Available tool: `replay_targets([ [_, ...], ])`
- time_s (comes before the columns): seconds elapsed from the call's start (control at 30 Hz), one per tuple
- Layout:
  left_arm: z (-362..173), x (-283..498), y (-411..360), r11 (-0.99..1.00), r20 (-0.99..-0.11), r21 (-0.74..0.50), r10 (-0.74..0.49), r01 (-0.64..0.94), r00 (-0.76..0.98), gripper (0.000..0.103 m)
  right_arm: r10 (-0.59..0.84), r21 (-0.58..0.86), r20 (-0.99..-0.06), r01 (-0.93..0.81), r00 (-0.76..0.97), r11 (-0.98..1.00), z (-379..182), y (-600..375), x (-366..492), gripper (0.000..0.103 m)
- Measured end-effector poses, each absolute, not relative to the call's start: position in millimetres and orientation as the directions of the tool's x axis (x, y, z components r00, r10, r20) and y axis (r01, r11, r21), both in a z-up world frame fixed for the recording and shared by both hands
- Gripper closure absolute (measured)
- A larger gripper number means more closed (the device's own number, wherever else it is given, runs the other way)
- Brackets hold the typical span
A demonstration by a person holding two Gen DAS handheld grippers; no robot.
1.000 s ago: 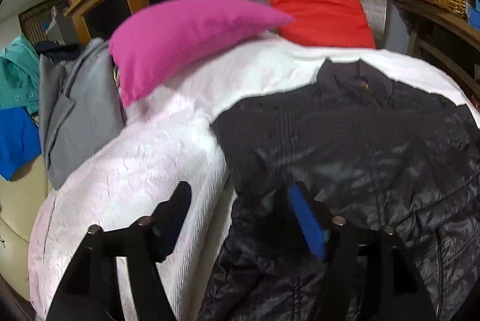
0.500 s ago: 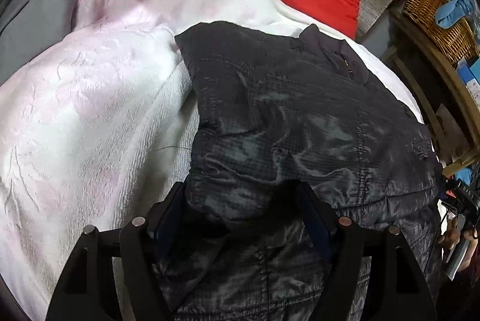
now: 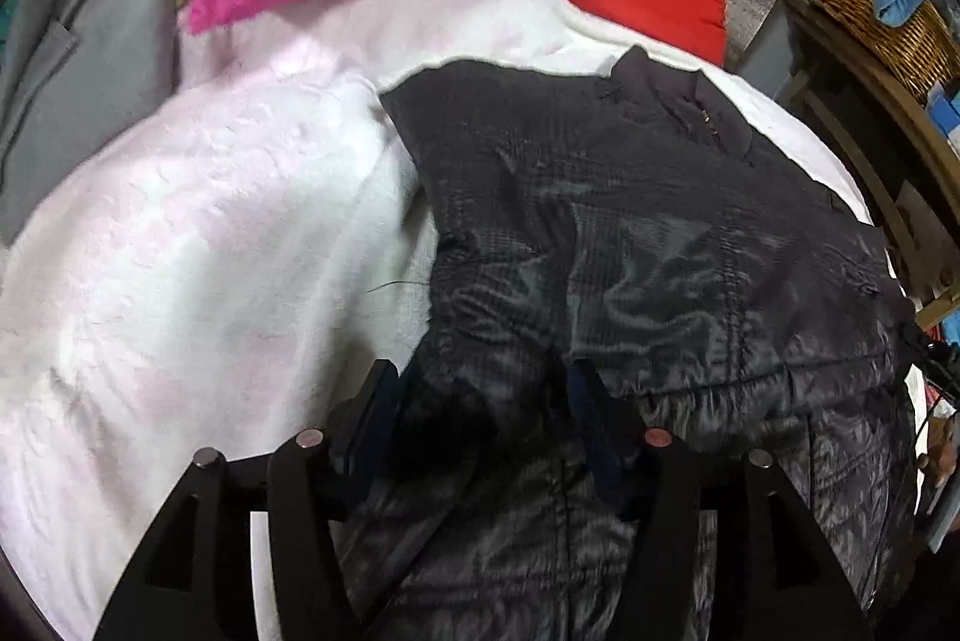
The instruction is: Fold large clothes
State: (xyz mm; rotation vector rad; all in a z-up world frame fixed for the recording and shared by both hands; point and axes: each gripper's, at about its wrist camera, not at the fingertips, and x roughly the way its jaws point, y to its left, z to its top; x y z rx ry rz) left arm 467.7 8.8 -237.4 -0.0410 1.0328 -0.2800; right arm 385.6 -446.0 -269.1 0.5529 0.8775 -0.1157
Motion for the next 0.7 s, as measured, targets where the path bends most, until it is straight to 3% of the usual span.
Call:
replay_targets([
  [0.33, -203.0, 380.5, 62.4, 0.979, -0.796, -0.126, -0.195, 0.158, 0.573, 0.040, 0.150, 0.495, -0.671, 0.288, 0.726, 0.820, -239.0, -448.9, 289.4, 0.042],
  [0.7, -219.9, 267.7, 80.8, 0.986, -0.795, -0.110, -0.162, 0.124, 0.585, 0.035, 0.183, 0.554, -0.636, 0.278, 0.750, 0.785, -243.5, -436.6, 181.0, 0.038],
])
